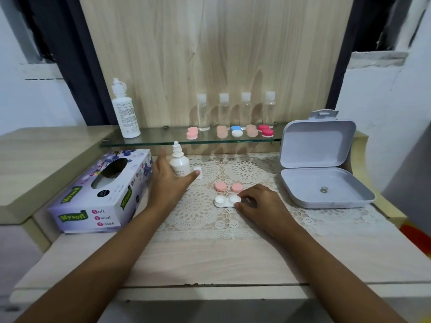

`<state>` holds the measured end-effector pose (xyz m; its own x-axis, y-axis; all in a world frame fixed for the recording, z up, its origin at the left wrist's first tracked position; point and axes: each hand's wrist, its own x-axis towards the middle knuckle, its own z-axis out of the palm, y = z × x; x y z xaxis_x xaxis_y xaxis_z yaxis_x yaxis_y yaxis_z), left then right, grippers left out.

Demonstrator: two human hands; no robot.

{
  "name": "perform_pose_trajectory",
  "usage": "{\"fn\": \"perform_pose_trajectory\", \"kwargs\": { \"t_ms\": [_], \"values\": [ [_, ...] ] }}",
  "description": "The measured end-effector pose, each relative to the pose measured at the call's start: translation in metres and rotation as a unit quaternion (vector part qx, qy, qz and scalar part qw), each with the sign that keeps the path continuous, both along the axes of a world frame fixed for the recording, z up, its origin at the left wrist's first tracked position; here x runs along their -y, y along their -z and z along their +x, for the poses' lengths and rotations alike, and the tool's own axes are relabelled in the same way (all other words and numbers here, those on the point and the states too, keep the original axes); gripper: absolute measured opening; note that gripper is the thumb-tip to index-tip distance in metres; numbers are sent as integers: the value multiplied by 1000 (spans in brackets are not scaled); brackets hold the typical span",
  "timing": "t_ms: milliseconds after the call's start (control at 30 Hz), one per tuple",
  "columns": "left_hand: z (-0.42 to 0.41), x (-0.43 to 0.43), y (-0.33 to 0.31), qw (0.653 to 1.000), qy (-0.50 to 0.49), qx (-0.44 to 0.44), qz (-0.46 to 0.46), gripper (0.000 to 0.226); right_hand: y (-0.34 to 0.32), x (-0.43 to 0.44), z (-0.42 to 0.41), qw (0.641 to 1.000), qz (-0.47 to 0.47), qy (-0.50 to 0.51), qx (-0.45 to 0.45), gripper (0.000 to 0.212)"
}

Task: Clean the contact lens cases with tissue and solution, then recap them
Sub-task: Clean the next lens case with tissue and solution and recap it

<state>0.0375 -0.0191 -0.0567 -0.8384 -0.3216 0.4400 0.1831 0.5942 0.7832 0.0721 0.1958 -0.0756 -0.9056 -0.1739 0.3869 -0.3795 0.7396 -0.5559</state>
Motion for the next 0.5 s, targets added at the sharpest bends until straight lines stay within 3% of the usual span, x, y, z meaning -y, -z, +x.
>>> {"fn": "perform_pose_trajectory", "kwargs": {
  "t_ms": [100, 233, 333, 400, 500],
  "values": [
    [14, -12, -9, 984, -63, -111, -122, 93, 0, 0, 0, 1000, 4, 1, 1, 26],
    [19, -29, -13, 943, -34, -226, -243, 52, -1, 0, 2, 1000, 0, 1, 2, 25],
    [17, -41, -15, 945, 73, -169, -269, 35, -2, 0, 3, 1000, -3, 0, 2, 25],
    [13, -47, -13, 953, 136, -71, -260, 37, -2, 1, 3, 1000, -4, 0, 2, 25],
    [1, -52, -12, 955, 146, 78, -245, 45, -2, 1, 3, 1000, -1, 0, 3, 25]
  ]
}}
